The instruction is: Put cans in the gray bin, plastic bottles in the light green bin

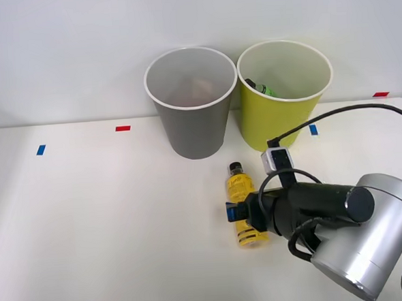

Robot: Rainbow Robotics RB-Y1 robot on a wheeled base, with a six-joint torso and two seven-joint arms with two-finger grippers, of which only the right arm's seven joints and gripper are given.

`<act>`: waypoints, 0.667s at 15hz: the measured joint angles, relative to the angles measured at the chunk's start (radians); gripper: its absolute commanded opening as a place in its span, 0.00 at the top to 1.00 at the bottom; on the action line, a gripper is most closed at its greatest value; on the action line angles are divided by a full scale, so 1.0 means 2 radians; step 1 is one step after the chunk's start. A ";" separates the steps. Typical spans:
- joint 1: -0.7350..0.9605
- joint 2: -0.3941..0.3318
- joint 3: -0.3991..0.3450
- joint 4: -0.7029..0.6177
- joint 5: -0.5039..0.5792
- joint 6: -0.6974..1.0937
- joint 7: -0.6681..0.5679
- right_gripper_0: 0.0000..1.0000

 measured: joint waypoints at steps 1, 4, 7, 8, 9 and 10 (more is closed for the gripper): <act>-0.018 0.012 0.000 0.011 -0.001 0.026 0.000 0.00; -0.077 0.053 0.000 0.072 -0.006 0.081 0.000 0.00; -0.110 0.072 0.000 0.121 -0.016 0.094 -0.005 0.00; -0.112 0.071 0.000 0.128 -0.020 0.095 -0.006 0.00; -0.114 0.069 0.000 0.133 -0.024 0.095 -0.006 0.00; -0.117 0.068 0.000 0.144 -0.031 0.096 -0.006 0.00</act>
